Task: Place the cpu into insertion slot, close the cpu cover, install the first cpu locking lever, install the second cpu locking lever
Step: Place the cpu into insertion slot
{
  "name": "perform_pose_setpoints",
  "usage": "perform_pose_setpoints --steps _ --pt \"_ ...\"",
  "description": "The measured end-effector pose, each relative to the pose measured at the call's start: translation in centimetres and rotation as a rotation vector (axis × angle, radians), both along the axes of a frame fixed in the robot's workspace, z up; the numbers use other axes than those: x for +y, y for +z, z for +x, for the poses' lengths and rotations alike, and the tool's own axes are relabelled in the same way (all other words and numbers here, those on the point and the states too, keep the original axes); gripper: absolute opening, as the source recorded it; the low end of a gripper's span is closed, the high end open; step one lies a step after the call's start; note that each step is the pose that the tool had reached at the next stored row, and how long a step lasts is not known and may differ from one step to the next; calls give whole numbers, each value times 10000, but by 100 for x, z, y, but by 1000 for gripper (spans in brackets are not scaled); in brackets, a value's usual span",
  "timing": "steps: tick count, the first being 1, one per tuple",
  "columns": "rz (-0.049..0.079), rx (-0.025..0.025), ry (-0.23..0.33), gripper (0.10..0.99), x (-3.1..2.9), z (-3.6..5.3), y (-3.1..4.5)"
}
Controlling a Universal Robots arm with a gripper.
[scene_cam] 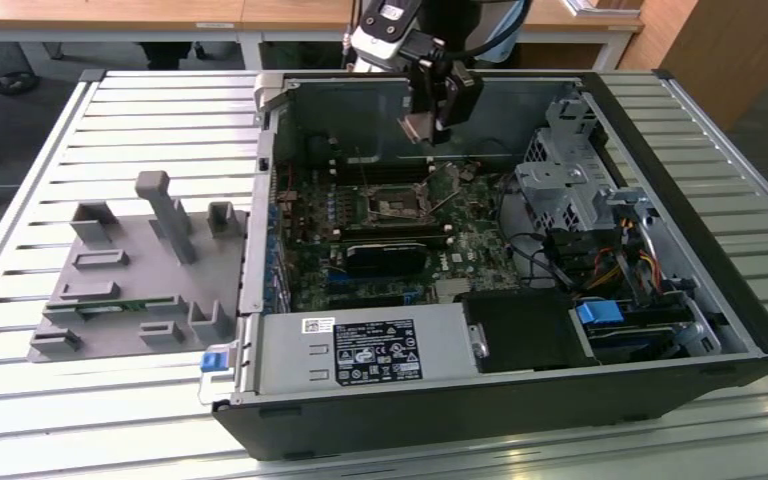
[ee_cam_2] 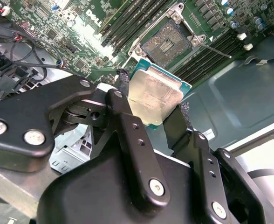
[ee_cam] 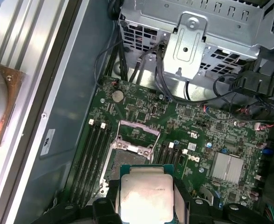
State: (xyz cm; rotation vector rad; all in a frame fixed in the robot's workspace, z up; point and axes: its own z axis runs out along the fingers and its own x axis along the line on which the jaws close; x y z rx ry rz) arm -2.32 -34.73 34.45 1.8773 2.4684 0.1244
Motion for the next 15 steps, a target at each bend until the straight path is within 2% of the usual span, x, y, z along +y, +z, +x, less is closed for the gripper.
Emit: perform_pose_setpoints --steps 7,15 --pt "0 28 -85 545 0 0 -34" --pt "2 28 -1346 545 0 0 -75"
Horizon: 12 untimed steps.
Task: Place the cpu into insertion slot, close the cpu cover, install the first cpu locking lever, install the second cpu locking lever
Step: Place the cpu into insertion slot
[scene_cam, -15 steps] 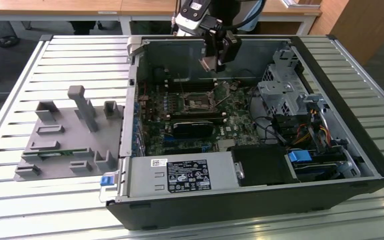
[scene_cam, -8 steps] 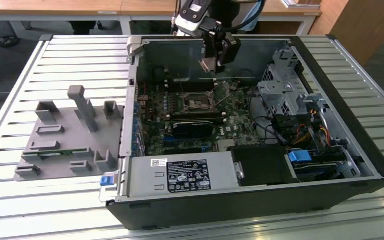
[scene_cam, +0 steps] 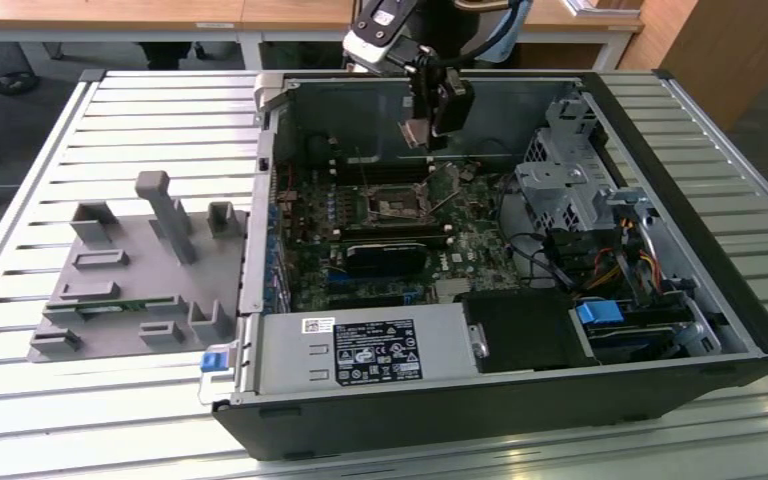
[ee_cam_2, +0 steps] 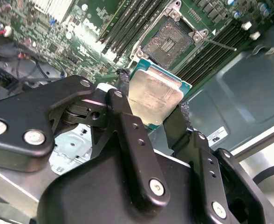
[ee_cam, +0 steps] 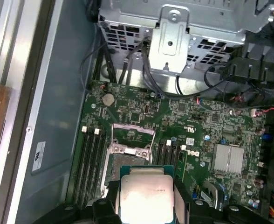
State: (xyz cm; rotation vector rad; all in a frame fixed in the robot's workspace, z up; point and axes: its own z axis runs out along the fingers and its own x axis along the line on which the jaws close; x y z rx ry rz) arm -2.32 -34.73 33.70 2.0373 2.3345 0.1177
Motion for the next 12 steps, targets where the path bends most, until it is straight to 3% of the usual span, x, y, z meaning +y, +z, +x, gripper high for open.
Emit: perform_pose_setpoints --steps 12 --pt "0 2 -196 545 0 -11 -14"
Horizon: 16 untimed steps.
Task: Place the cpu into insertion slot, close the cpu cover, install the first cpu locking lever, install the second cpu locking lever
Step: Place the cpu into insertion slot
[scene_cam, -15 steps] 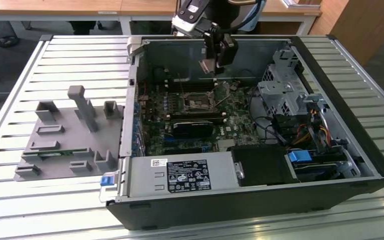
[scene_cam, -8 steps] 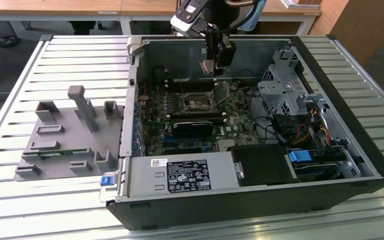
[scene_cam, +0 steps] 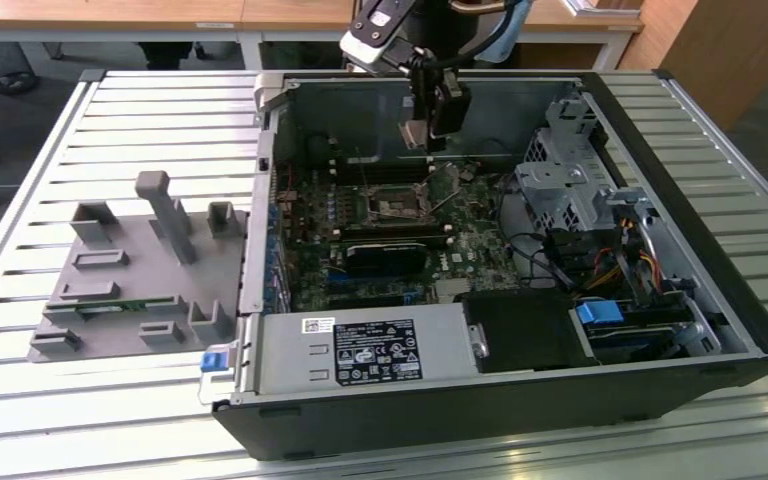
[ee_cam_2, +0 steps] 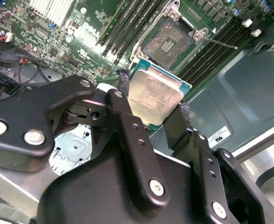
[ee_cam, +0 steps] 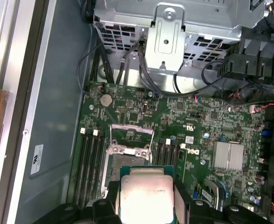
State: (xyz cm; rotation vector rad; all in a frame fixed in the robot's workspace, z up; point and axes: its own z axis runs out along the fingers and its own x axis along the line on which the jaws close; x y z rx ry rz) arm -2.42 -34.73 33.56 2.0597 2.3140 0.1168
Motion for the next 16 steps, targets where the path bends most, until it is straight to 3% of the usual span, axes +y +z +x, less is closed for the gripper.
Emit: perform_pose_setpoints --steps 7,11,16 --pt "-2 2 -83 545 0 -56 -3" --pt "1 1 -661 545 0 -59 -14" --pt "0 2 -719 545 0 -63 -28"
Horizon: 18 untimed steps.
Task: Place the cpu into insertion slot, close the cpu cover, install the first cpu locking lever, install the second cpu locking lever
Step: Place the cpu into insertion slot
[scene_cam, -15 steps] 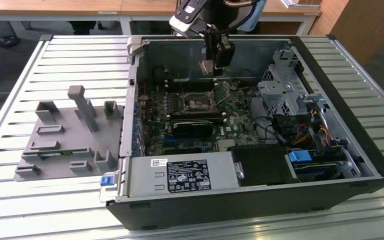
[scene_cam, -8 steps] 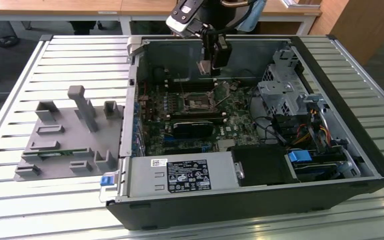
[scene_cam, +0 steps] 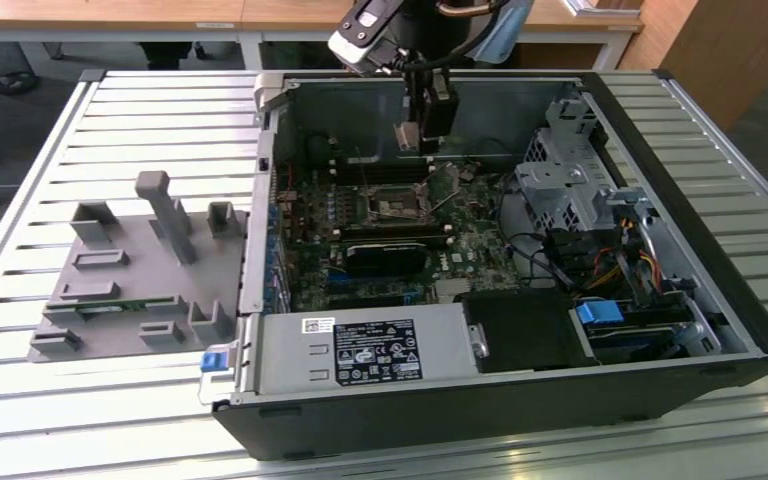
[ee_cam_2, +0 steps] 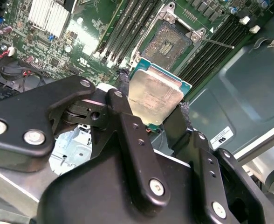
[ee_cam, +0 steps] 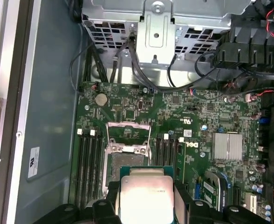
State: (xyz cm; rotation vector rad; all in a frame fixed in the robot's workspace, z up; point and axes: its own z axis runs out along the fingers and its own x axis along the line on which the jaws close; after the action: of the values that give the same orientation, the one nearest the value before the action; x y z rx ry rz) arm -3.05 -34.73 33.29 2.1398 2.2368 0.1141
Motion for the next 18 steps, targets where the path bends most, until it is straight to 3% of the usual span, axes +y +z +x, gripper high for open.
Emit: perform_pose_setpoints --steps 13,18 --pt "1 0 -16 545 0 -5 -29" --pt "0 0 -542 545 0 -15 -53"
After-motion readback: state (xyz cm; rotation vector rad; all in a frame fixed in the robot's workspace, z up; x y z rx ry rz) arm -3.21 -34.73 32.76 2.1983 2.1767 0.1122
